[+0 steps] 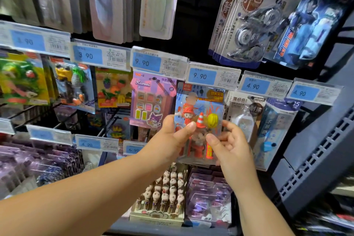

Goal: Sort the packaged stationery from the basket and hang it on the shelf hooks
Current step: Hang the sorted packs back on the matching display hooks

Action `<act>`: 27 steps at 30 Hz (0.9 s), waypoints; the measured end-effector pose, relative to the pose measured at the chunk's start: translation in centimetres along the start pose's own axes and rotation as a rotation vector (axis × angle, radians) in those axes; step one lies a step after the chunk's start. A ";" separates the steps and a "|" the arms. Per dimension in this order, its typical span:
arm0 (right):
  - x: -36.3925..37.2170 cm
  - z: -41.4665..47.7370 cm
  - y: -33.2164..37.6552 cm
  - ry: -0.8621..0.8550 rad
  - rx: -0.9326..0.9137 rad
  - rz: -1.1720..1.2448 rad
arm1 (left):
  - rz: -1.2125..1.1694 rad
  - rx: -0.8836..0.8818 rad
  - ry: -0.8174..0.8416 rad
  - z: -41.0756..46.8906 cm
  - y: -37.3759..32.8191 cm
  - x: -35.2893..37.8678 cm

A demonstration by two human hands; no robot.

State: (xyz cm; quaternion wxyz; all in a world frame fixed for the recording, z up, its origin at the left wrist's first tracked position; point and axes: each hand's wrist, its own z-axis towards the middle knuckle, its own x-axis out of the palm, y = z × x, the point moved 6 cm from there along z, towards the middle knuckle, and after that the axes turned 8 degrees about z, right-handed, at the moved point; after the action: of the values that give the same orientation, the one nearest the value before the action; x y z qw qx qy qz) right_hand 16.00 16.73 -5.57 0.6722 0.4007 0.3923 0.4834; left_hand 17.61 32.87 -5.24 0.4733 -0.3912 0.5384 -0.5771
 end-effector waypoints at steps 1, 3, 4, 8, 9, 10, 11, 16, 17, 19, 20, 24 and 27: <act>0.1 0.0 0.1 -0.004 -0.003 0.015 | 0.004 -0.001 -0.009 0.0 -0.1 -0.1; 0.2 0.1 0.3 -0.006 -0.011 0.041 | -0.004 0.009 -0.021 0.1 -0.3 -0.2; 0.3 0.1 0.3 -0.008 -0.013 0.050 | -0.014 0.007 -0.029 0.2 -0.2 -0.1; 0.5 0.4 0.1 -0.017 -0.024 0.042 | -0.048 -0.013 -0.088 0.5 -0.1 0.0; 0.5 0.5 0.1 -0.019 -0.024 0.039 | -0.030 -0.009 -0.103 0.4 -0.3 0.0; 0.5 0.6 0.1 -0.019 -0.024 0.037 | -0.013 -0.002 -0.119 0.4 -0.5 0.0; 0.5 0.7 0.0 -0.019 -0.022 0.036 | -0.006 -0.003 -0.138 0.3 -0.7 -0.1; 0.7 1.4 -0.5 -0.045 0.010 0.015 | 0.029 -0.023 -0.208 0.3 -1.3 -0.2; 0.9 1.4 -0.7 -0.054 0.014 0.000 | 0.054 -0.030 -0.228 0.2 -1.4 -0.2; 1.0 1.5 -0.9 -0.072 0.017 -0.038 | 0.168 -0.042 -0.241 0.2 -1.3 -0.1; 1.0 1.6 -1.0 -0.082 0.018 -0.053 | 0.234 -0.047 -0.238 0.3 -0.9 0.0; 0.9 1.8 -0.9 -0.137 -0.005 -0.117 | 0.396 -0.053 -0.253 0.4 -0.1 -0.1; 1.1 1.7 -0.6 -0.153 -0.025 -0.153 | 0.466 -0.069 -0.247 0.1 0.2 0.1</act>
State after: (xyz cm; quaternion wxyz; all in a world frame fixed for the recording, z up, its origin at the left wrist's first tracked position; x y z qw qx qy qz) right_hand 18.03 17.38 -5.59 0.7399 0.3971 0.3633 0.4037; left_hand 17.66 32.78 -5.41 0.6418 -0.3403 0.5714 -0.3818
